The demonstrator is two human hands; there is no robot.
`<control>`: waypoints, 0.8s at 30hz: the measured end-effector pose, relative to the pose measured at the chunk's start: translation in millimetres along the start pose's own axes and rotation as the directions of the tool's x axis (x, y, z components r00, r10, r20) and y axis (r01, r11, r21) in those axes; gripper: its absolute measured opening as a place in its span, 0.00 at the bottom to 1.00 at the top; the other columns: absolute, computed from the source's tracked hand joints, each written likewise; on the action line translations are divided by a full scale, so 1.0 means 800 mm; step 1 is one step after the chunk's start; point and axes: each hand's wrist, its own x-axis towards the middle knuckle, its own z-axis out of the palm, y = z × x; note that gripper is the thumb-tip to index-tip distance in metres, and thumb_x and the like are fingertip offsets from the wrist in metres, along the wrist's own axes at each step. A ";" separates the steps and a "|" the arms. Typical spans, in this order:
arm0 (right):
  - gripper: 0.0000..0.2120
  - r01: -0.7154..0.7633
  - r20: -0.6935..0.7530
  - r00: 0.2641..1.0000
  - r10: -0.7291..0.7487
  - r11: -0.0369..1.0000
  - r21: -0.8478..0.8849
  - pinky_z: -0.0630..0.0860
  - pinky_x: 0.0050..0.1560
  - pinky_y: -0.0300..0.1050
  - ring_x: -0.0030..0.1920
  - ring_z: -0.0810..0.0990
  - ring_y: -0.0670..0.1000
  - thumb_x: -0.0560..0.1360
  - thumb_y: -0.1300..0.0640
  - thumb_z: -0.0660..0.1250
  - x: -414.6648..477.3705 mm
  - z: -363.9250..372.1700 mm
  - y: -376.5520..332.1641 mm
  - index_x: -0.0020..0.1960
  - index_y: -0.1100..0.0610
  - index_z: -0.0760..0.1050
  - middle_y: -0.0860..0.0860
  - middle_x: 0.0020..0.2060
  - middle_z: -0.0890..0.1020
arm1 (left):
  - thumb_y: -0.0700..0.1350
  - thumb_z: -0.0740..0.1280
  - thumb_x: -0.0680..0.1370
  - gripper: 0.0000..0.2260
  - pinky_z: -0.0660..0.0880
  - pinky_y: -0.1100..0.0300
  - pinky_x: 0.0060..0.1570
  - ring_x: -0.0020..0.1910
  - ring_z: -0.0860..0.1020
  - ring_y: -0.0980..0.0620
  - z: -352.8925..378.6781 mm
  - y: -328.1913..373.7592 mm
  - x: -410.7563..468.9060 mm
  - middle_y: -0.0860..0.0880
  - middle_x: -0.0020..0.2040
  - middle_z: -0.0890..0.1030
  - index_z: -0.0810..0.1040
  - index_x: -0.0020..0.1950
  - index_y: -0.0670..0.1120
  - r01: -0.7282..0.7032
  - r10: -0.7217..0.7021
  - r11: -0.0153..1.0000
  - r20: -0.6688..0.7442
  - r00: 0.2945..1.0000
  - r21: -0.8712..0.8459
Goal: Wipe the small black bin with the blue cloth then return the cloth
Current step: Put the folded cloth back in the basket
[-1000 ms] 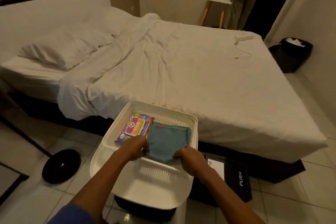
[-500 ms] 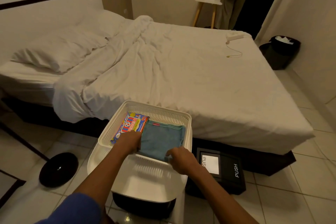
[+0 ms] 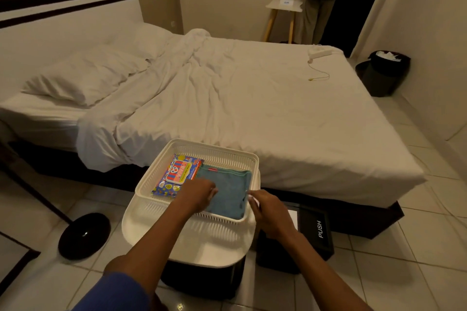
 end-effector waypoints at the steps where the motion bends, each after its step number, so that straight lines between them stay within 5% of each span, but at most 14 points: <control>1: 0.14 -0.005 -0.080 0.997 0.006 1.000 0.011 0.76 0.52 0.46 0.53 0.81 0.53 0.80 0.53 0.61 -0.008 -0.010 0.012 0.61 0.56 0.78 0.53 0.55 0.82 | 0.53 0.57 0.81 0.15 0.73 0.51 0.52 0.57 0.79 0.42 0.001 0.017 0.003 0.44 0.56 0.82 0.79 0.58 0.47 -0.036 0.032 0.997 -0.072 0.997 -0.061; 9: 0.22 -0.228 -0.248 0.950 0.189 0.963 -0.140 0.75 0.60 0.50 0.59 0.78 0.56 0.80 0.49 0.55 -0.082 -0.061 0.138 0.67 0.59 0.73 0.56 0.61 0.79 | 0.48 0.60 0.82 0.18 0.70 0.50 0.61 0.61 0.75 0.40 0.045 0.194 0.034 0.41 0.62 0.79 0.72 0.70 0.43 -0.269 0.197 0.917 -0.251 0.948 -0.296; 13: 0.19 -0.323 -0.292 0.916 0.274 0.937 -0.132 0.73 0.64 0.54 0.63 0.76 0.57 0.81 0.52 0.59 -0.100 -0.065 0.196 0.69 0.60 0.71 0.58 0.63 0.77 | 0.50 0.55 0.83 0.24 0.57 0.53 0.74 0.75 0.62 0.44 0.101 0.242 0.055 0.43 0.75 0.66 0.59 0.77 0.43 -0.256 0.225 0.933 -0.149 0.963 -0.252; 17: 0.21 -0.379 -0.270 0.902 0.338 0.918 -0.118 0.68 0.69 0.54 0.70 0.69 0.56 0.81 0.52 0.60 -0.104 -0.048 0.253 0.72 0.58 0.67 0.58 0.68 0.73 | 0.54 0.50 0.84 0.26 0.47 0.55 0.76 0.79 0.50 0.48 0.163 0.263 0.075 0.46 0.80 0.53 0.49 0.80 0.45 -0.190 0.185 0.955 -0.044 0.982 -0.227; 24: 0.33 -0.396 -0.110 0.918 0.381 0.886 -0.241 0.45 0.76 0.50 0.77 0.45 0.52 0.79 0.38 0.37 -0.108 0.028 0.329 0.78 0.56 0.46 0.52 0.78 0.50 | 0.63 0.32 0.78 0.33 0.36 0.57 0.75 0.78 0.37 0.50 0.287 0.263 0.101 0.49 0.80 0.40 0.40 0.79 0.47 -0.133 0.132 0.962 -0.020 0.991 -0.237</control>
